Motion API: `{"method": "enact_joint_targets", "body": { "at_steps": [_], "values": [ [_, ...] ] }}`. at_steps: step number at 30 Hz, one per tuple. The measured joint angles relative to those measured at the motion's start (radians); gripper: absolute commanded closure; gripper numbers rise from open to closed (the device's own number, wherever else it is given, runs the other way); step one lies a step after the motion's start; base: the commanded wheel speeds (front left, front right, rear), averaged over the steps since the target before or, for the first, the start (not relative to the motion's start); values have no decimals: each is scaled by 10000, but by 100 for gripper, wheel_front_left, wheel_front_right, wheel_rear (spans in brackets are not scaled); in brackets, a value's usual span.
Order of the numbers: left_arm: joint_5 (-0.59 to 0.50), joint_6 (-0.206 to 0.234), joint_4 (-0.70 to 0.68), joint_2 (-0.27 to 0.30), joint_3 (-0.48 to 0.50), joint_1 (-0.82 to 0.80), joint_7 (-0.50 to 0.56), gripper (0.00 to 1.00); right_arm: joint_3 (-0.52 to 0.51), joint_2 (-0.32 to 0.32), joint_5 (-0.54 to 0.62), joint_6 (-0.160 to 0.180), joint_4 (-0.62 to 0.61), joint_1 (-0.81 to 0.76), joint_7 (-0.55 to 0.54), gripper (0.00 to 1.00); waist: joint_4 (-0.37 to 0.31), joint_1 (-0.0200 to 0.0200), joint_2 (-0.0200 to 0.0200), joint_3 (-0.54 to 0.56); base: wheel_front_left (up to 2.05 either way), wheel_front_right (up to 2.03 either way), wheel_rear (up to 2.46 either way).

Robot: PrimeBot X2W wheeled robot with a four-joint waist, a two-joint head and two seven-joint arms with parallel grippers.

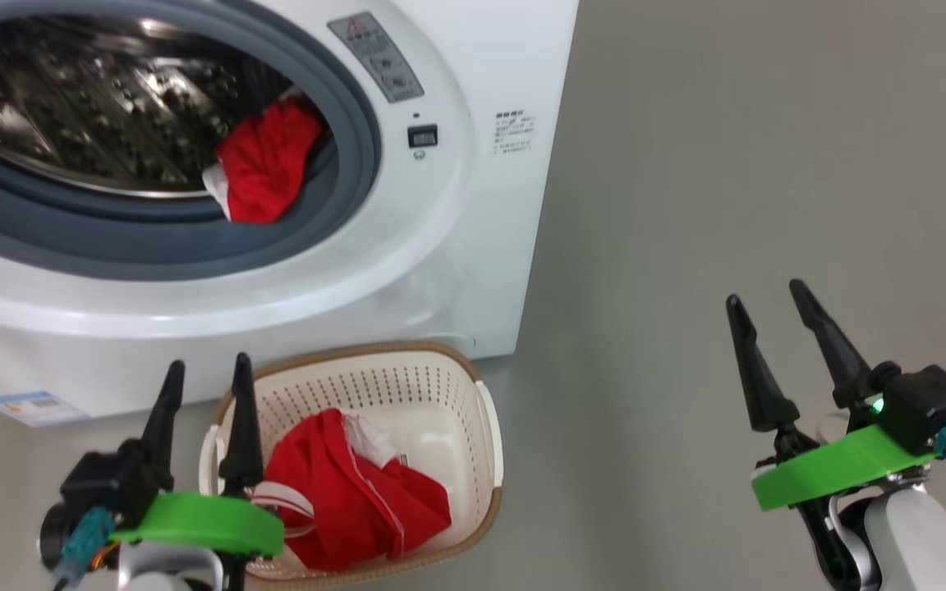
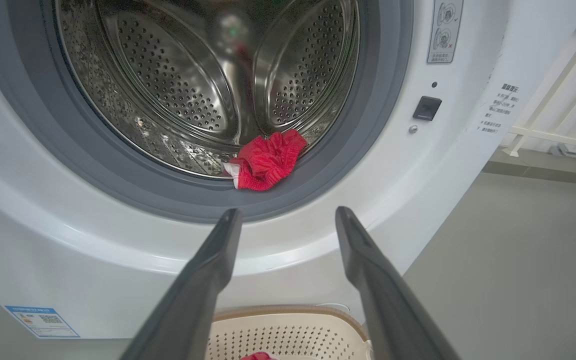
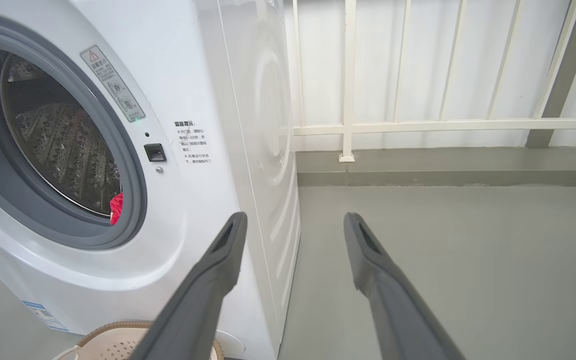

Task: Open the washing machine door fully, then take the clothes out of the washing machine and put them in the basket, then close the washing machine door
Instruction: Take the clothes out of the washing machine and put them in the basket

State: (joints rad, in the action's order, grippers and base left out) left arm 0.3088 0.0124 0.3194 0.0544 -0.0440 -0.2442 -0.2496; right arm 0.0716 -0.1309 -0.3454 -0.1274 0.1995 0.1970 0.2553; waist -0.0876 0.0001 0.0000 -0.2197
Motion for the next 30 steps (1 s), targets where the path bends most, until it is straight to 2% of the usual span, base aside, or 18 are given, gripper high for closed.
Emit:
{"method": "enact_joint_targets", "body": {
  "at_steps": [2,12,21,30],
  "values": [
    [-90,167,-508,2,82,363,-2,0,13,36,54,0,-75,-161,0,0,0,-1,0,226,0,0,0],
    [-86,345,-1873,295,391,1984,21,0,35,102,73,0,-621,-989,0,0,-78,-1,0,1165,0,0,0],
    [-84,431,-2184,414,389,2844,192,0,-44,94,69,0,-750,-1782,0,0,-97,0,0,1877,0,0,0],
    [-88,502,-2251,533,276,3053,278,0,59,100,568,0,-767,-1939,0,0,-49,-1,0,2264,0,0,0]
  ]
}}
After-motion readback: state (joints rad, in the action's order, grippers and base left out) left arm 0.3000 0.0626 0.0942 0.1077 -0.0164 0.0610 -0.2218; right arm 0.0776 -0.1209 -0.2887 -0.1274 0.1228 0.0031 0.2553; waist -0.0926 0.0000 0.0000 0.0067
